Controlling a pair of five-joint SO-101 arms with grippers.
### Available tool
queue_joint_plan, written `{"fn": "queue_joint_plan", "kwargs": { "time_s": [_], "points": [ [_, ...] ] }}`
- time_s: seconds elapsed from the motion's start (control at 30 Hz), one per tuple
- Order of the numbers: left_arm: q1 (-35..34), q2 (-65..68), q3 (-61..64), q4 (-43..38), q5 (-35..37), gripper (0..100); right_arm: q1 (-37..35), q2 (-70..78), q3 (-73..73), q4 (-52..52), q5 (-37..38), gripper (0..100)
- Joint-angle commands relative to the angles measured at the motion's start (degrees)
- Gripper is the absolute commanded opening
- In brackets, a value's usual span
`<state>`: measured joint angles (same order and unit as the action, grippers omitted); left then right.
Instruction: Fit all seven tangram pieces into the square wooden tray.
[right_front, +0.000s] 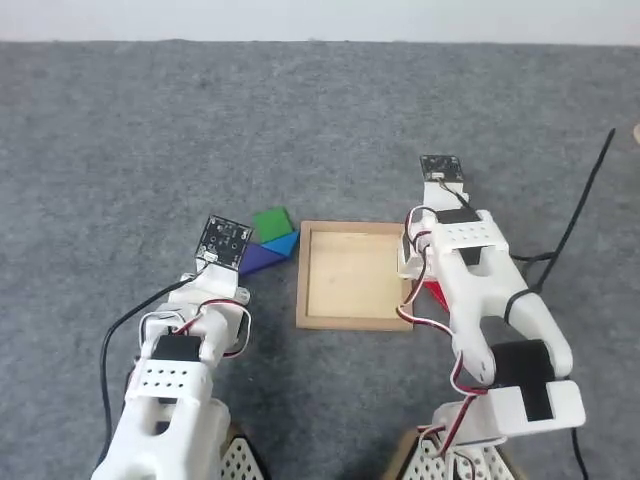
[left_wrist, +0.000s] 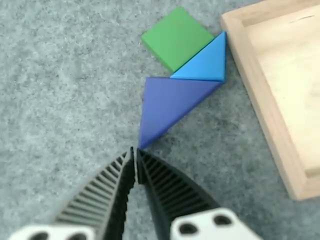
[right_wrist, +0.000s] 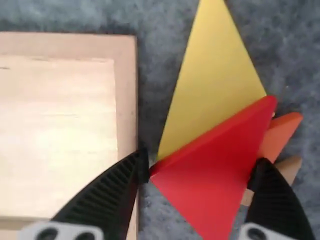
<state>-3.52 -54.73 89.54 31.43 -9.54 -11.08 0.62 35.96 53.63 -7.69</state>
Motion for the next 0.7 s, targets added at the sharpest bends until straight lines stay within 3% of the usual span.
{"fn": "queue_joint_plan", "kwargs": {
  "time_s": [0.0,0.27,0.53,0.67],
  "points": [
    [0.0,0.09,-2.42,-0.88,0.09,1,-0.22,-0.48,-1.93,0.57,1.14,30.9],
    [0.0,0.09,-2.42,-0.88,0.09,1,-0.22,-0.48,-1.93,0.22,1.14,10.7],
    [0.0,0.09,-2.42,-0.88,0.09,1,-0.13,-0.48,-2.2,0.66,1.23,10.6],
    [0.0,0.09,-2.42,-0.88,0.09,1,1.89,-4.62,-6.07,9.98,10.46,10.6]
  ]
}}
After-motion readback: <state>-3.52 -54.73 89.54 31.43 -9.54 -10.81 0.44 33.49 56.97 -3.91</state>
